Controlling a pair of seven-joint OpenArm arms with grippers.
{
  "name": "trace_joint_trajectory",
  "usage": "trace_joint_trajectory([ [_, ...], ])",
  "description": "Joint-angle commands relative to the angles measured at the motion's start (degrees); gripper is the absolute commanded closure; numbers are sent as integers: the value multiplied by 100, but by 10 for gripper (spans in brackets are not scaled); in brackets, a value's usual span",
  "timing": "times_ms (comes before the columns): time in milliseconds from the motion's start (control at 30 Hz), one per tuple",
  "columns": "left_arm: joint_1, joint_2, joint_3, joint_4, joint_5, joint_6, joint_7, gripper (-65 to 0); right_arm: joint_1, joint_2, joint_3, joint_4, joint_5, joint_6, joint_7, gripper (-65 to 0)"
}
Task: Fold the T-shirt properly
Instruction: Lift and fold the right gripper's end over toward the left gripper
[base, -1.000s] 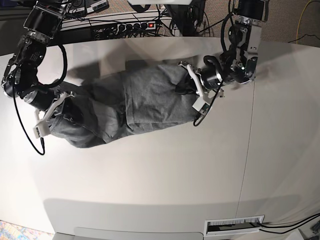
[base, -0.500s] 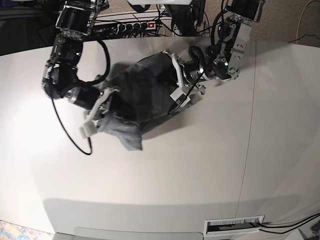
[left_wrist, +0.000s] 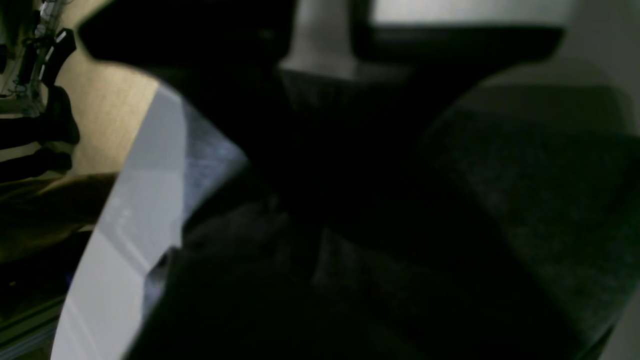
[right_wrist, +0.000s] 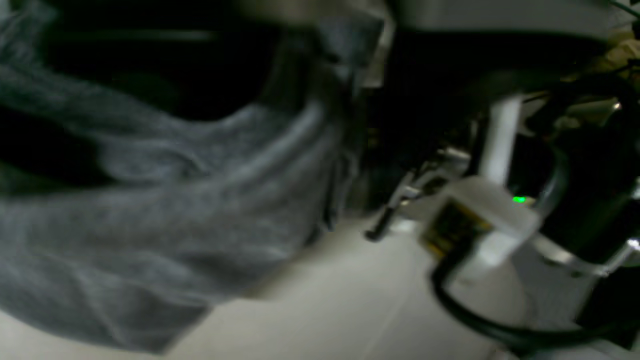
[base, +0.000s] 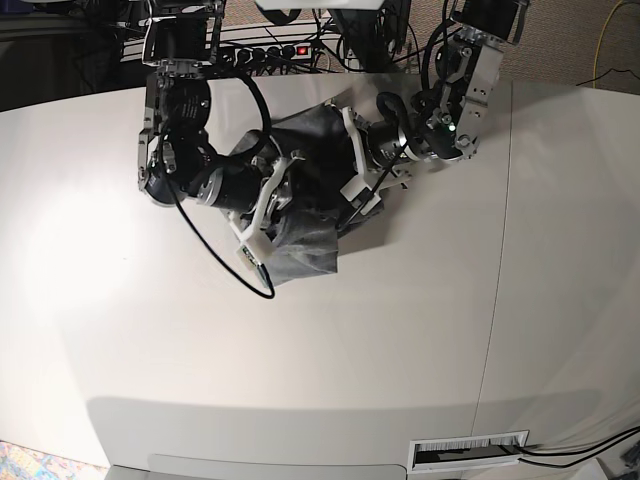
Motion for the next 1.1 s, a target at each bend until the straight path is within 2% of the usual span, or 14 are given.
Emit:
trace_joint_trajectory([
  [0, 11, -37, 13, 72, 199, 81, 238, 0, 105, 2, 2, 96, 315, 57, 140, -241],
  [233, -37, -68, 13, 409, 201, 83, 518, 0, 122, -24, 17, 96, 857, 59, 125, -241],
  [333, -37, -66, -57, 560, 282, 83, 608, 0, 188, -131, 17, 96, 861, 59, 83, -241],
  [533, -28, -68, -487, 1128, 540, 378, 780, 0, 199, -221, 13, 96, 863, 61, 90, -241],
  [667, -9, -72, -898, 1381, 542, 382, 861, 0, 201, -221, 17, 96, 907, 79, 120, -241],
  [867, 76, -457, -1438, 1631, 544, 387, 951, 0, 313, -221, 205, 103, 907, 103, 131, -240],
  [1000, 188, -774, -1744, 1740, 529, 546, 966, 0, 590, -216, 826, 138, 898, 105, 101, -240],
  [1067, 299, -909, -1821, 1821, 295, 603, 968, 0, 732, -199, 1202, 138, 879, 105, 87, -240],
])
